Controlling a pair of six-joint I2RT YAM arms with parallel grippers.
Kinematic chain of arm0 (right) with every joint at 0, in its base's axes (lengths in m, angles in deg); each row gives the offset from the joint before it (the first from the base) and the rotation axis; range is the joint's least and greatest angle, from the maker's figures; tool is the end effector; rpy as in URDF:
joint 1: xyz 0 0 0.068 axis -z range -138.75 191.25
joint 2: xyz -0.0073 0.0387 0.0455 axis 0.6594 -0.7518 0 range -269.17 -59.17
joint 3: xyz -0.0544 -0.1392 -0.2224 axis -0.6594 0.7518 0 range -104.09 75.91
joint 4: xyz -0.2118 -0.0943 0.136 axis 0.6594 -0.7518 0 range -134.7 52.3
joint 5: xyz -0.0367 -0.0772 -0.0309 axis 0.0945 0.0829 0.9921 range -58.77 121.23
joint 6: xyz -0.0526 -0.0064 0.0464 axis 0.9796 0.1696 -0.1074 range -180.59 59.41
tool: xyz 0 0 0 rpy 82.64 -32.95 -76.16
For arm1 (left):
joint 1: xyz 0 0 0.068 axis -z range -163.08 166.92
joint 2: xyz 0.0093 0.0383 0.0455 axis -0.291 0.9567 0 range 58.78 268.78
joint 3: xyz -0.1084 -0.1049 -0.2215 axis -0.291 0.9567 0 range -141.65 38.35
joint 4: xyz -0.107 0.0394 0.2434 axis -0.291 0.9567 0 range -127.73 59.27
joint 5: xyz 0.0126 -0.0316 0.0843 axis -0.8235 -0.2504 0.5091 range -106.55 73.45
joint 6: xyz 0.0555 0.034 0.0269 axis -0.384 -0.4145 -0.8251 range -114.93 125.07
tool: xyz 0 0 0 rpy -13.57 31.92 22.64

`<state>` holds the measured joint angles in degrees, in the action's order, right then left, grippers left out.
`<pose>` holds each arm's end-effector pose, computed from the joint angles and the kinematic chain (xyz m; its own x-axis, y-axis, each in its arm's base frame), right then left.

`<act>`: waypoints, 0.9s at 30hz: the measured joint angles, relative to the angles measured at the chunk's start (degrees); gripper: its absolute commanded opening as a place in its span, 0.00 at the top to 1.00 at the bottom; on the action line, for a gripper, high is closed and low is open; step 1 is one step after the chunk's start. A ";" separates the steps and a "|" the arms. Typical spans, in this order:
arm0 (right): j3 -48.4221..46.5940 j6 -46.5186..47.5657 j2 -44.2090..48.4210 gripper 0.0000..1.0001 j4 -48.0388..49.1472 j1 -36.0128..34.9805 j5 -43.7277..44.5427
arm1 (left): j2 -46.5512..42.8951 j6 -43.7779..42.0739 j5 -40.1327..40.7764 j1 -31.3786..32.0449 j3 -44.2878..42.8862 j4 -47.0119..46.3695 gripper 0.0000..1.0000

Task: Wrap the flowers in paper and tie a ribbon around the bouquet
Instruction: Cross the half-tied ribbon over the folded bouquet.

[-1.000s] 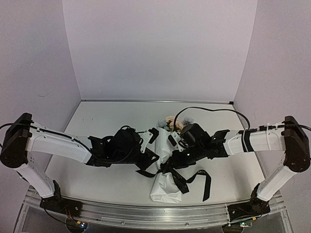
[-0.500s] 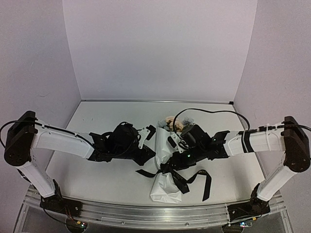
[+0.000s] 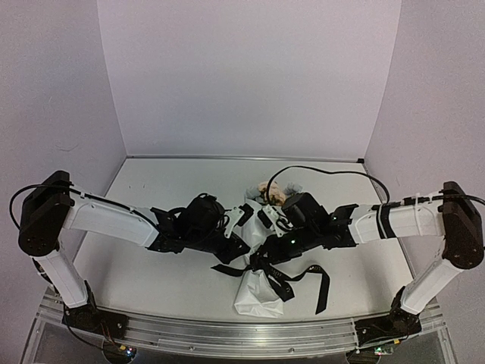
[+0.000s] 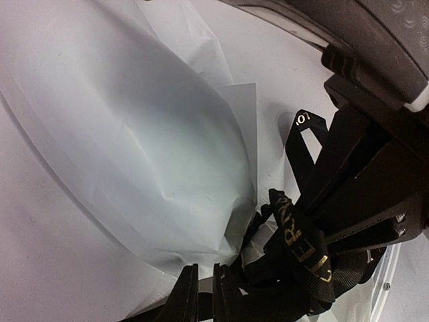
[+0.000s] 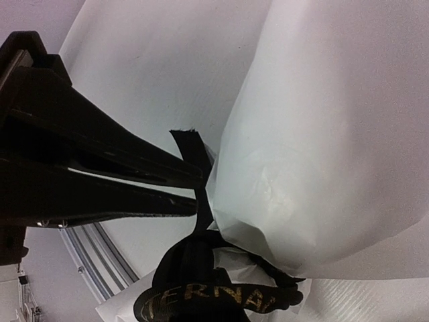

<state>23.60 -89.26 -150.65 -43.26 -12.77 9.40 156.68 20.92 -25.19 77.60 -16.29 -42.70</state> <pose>0.1889 0.2968 0.1695 -0.7976 -0.3406 -0.4978 -0.5970 0.5640 0.5705 0.1803 -0.3387 0.1593 -0.5432 0.4156 -0.7296 0.8019 0.5143 -0.3041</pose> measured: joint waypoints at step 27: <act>0.44 1.41 -2.12 1.00 7.79 0.79 -0.24 | -1.44 -1.07 -2.26 -0.37 1.01 -1.92 0.73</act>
<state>24.04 -87.85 -152.77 -35.47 -11.98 9.16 155.24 19.85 -27.46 77.23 -15.28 -44.63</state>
